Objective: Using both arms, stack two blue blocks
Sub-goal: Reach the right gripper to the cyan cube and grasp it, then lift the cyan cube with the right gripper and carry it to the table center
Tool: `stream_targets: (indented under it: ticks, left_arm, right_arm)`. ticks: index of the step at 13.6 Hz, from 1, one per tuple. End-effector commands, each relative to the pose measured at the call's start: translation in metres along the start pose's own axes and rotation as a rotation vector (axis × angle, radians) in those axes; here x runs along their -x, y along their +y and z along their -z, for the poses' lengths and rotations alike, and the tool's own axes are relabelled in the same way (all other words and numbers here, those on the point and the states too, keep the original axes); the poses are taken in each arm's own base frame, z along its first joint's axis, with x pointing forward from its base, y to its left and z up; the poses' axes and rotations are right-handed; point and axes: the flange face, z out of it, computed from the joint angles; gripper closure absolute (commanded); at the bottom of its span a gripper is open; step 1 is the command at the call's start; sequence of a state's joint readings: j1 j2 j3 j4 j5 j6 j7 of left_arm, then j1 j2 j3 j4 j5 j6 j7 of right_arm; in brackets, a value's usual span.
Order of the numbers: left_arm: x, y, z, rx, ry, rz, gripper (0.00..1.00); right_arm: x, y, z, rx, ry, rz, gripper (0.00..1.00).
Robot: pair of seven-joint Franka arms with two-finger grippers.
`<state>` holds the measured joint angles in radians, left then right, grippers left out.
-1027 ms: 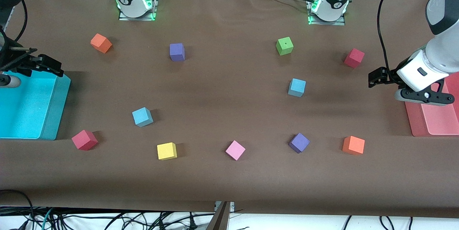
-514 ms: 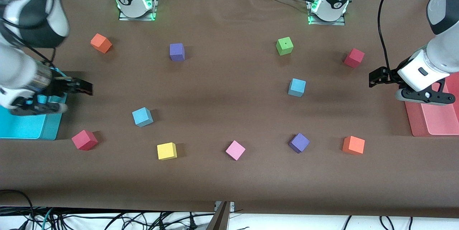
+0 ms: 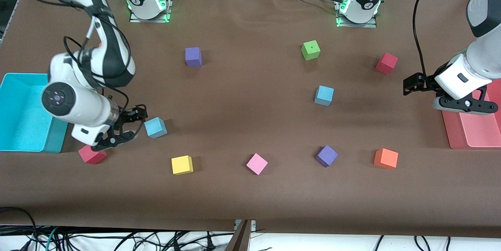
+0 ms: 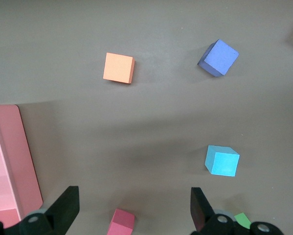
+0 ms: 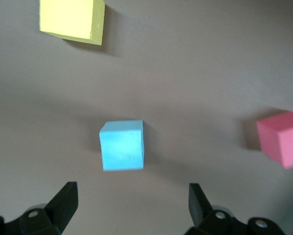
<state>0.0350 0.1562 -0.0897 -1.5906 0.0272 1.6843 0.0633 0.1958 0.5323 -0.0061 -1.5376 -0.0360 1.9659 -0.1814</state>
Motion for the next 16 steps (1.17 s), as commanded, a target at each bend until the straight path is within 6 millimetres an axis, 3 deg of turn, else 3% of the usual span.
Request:
stream_targets:
  ticks: [1,8,16]
  left_arm:
    - [-0.001,-0.003,0.007,-0.013,-0.004,0.004,0.00]
    - [-0.002,-0.002,0.005,-0.008,-0.005,0.004,0.00]
    - [-0.003,0.000,0.003,-0.005,-0.007,0.003,0.00]
  right_arm:
    - [-0.002,-0.017,-0.040,-0.006,0.011,0.066,0.00]
    - [0.007,-0.028,-0.101,-0.010,0.036,0.081,0.00]
    - [0.013,-0.025,-0.133,-0.019,0.015,0.123,0.01]
